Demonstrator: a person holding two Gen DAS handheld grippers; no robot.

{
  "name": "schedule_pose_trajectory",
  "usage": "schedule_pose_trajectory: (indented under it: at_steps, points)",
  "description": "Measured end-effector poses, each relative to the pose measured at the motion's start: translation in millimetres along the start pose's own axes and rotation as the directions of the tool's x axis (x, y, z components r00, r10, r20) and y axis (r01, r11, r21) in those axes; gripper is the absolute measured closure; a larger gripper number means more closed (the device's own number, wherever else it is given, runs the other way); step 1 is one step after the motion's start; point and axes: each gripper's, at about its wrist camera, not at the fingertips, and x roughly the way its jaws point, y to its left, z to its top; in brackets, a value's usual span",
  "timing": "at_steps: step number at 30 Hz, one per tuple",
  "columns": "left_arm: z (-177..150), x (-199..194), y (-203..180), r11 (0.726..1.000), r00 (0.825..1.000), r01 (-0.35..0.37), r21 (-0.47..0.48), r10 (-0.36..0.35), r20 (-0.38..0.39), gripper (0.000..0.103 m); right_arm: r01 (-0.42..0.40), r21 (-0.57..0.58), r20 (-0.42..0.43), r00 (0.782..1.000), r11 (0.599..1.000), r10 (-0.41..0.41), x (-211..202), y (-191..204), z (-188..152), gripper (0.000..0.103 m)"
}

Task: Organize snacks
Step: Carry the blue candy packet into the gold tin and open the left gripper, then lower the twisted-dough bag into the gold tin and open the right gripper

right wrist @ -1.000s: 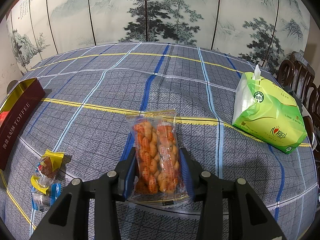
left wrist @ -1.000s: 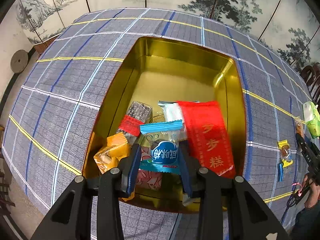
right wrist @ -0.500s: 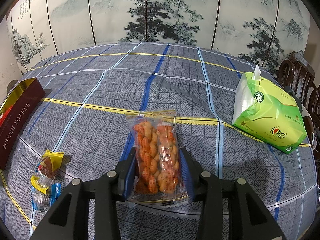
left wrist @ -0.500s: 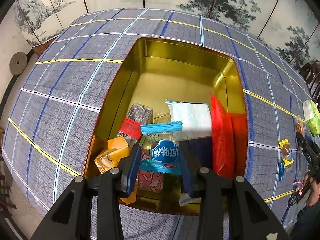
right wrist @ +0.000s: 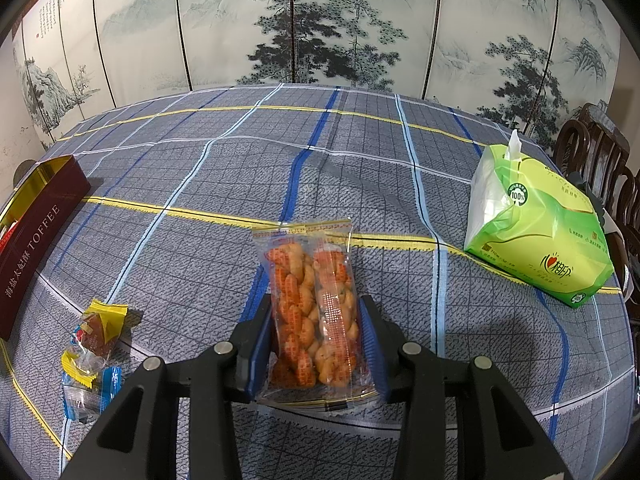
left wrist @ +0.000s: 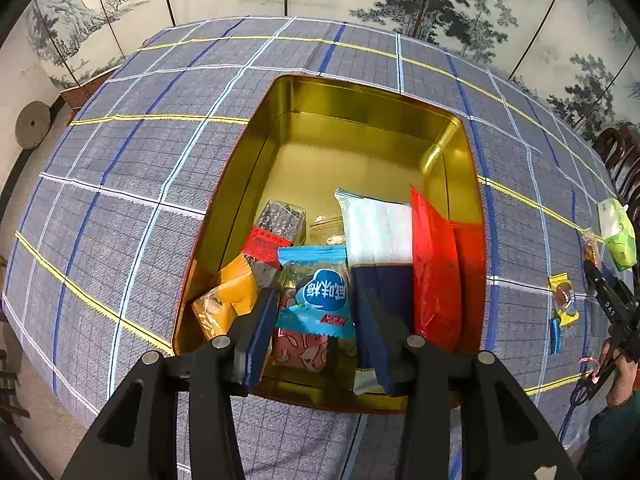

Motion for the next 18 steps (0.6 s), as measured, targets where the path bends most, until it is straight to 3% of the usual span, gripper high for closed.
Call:
schedule_pose_trajectory:
  at_steps: [6, 18]
  points:
    - [-4, -11, -1, 1.0, 1.0, -0.005, 0.008, 0.005, 0.025, 0.051, 0.001, -0.001, 0.0, 1.0, 1.0, -0.001, 0, 0, 0, 0.061]
    - [-17, -30, 14, 0.999, 0.996, -0.051, 0.016, 0.05, 0.073, 0.042, 0.004, -0.003, 0.002, 1.0, 1.0, -0.004, 0, -4, 1, 0.062]
